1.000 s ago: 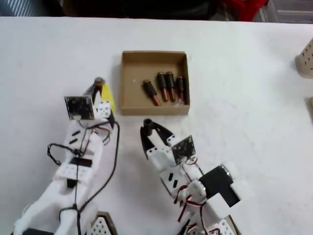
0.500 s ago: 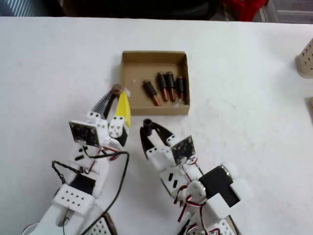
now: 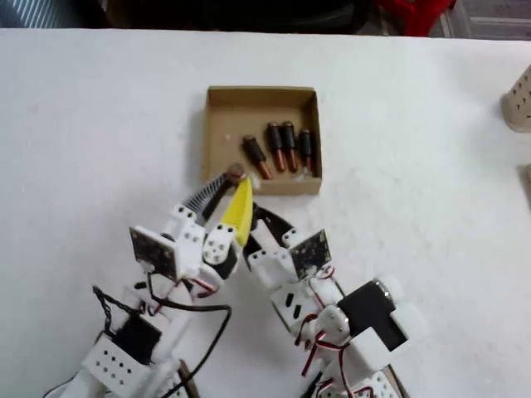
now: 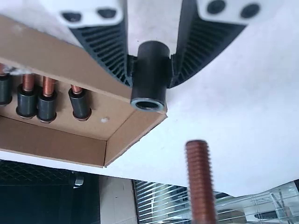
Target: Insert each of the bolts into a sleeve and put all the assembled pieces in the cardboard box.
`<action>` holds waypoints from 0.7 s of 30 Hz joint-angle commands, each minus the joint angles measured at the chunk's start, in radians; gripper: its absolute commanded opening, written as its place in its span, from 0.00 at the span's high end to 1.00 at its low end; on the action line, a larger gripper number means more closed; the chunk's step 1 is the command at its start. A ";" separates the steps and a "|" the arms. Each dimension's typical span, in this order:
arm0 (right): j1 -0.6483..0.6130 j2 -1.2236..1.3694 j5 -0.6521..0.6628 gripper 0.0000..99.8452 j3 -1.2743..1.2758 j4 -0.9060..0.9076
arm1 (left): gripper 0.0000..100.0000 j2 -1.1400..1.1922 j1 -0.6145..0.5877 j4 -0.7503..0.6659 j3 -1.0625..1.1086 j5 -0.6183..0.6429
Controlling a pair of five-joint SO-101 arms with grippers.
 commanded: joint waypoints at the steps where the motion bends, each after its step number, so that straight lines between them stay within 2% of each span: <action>1: -0.025 0.001 0.000 0.98 0.009 0.002 | 0.98 -0.033 -0.005 0.000 -0.009 0.006; 12: -0.044 0.001 0.000 0.98 0.011 0.002 | 0.98 -0.019 -0.016 -0.025 -0.023 0.003; 16: -0.042 0.001 0.000 0.98 0.011 0.002 | 0.98 0.151 -0.061 -0.089 -0.083 0.003; 21: -0.039 0.001 0.000 0.98 0.011 0.002 | 0.98 0.395 -0.033 -0.206 -0.149 0.005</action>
